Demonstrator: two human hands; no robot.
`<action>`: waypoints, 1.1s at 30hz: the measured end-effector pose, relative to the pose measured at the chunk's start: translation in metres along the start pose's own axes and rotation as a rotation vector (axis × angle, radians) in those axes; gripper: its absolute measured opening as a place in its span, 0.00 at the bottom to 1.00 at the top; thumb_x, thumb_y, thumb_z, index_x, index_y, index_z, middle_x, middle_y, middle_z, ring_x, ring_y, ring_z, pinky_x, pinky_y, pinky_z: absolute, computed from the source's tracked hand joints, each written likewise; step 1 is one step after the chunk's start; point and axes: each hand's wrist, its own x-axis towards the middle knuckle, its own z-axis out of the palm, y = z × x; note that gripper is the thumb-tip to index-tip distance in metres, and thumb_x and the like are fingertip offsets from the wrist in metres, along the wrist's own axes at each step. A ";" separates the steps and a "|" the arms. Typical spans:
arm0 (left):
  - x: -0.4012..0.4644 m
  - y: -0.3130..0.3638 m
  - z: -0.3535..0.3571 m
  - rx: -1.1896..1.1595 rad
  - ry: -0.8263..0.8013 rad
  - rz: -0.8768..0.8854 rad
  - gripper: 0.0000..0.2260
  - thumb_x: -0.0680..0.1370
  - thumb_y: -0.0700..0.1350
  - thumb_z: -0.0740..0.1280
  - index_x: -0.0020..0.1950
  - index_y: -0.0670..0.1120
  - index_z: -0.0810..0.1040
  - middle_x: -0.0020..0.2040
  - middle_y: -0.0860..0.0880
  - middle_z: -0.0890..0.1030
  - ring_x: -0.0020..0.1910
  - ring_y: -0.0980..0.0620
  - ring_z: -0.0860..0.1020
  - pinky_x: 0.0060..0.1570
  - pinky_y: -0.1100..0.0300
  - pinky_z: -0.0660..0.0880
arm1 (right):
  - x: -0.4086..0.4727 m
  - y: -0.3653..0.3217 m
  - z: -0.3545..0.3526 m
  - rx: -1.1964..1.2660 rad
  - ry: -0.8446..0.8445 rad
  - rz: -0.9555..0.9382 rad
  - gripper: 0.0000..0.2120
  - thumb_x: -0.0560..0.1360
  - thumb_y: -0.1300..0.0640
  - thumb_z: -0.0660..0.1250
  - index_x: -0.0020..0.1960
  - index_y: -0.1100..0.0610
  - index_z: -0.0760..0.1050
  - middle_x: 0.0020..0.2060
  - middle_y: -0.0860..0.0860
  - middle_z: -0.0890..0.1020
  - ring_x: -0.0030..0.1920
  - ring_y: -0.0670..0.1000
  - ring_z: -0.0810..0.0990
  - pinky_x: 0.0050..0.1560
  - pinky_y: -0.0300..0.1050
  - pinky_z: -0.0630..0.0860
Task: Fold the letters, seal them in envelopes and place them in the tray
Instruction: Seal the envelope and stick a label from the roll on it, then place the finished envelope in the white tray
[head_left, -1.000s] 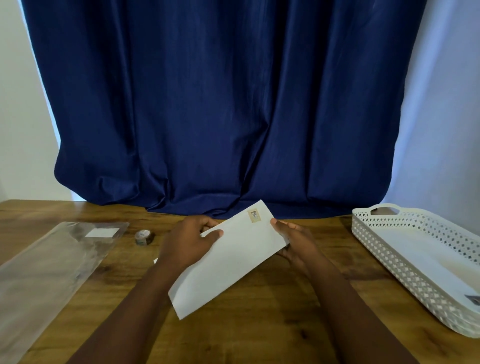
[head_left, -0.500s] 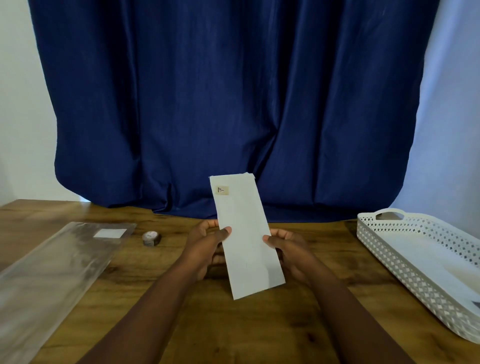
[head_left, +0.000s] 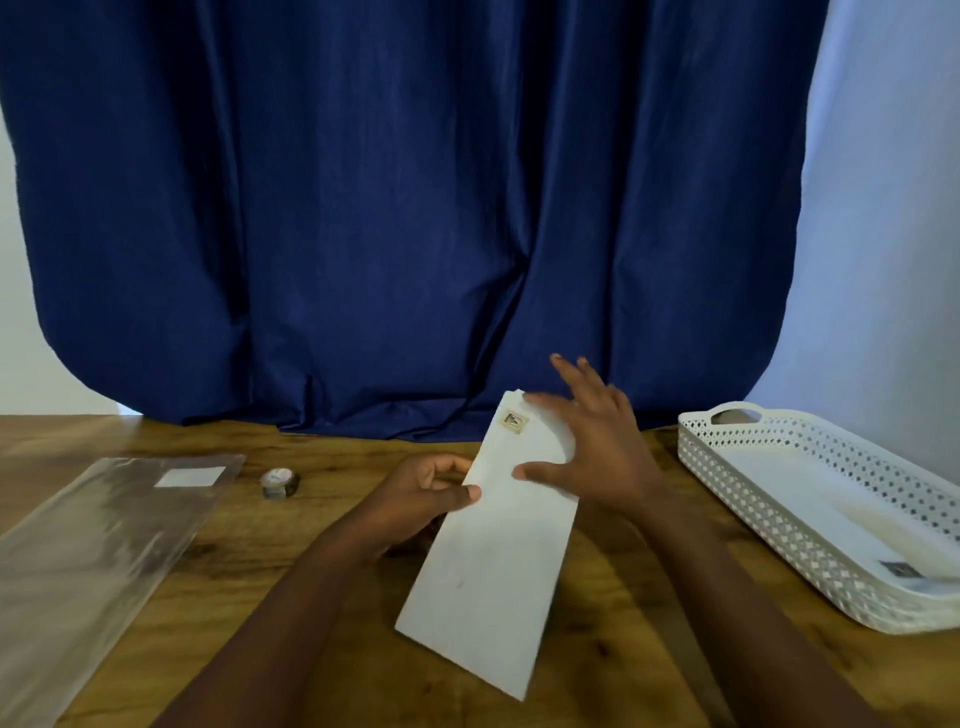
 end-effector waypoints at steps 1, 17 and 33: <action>0.000 0.001 -0.001 0.028 -0.043 -0.001 0.11 0.80 0.43 0.72 0.62 0.46 0.81 0.53 0.46 0.88 0.52 0.45 0.87 0.48 0.54 0.83 | 0.002 -0.005 -0.010 -0.172 -0.073 -0.073 0.41 0.62 0.22 0.67 0.71 0.38 0.71 0.82 0.45 0.53 0.81 0.51 0.43 0.78 0.66 0.45; 0.006 -0.009 0.016 0.347 0.116 0.183 0.08 0.79 0.55 0.71 0.58 0.59 0.81 0.55 0.58 0.85 0.56 0.57 0.82 0.54 0.56 0.79 | -0.038 0.054 -0.104 0.153 -0.662 0.327 0.14 0.71 0.42 0.75 0.41 0.52 0.81 0.34 0.45 0.80 0.35 0.44 0.78 0.38 0.47 0.74; 0.008 -0.052 0.057 1.014 -0.035 0.168 0.32 0.76 0.74 0.55 0.76 0.62 0.68 0.78 0.56 0.66 0.78 0.52 0.62 0.75 0.47 0.54 | -0.125 0.244 -0.156 0.202 0.044 1.315 0.32 0.71 0.49 0.78 0.67 0.63 0.72 0.58 0.61 0.77 0.48 0.60 0.78 0.40 0.50 0.76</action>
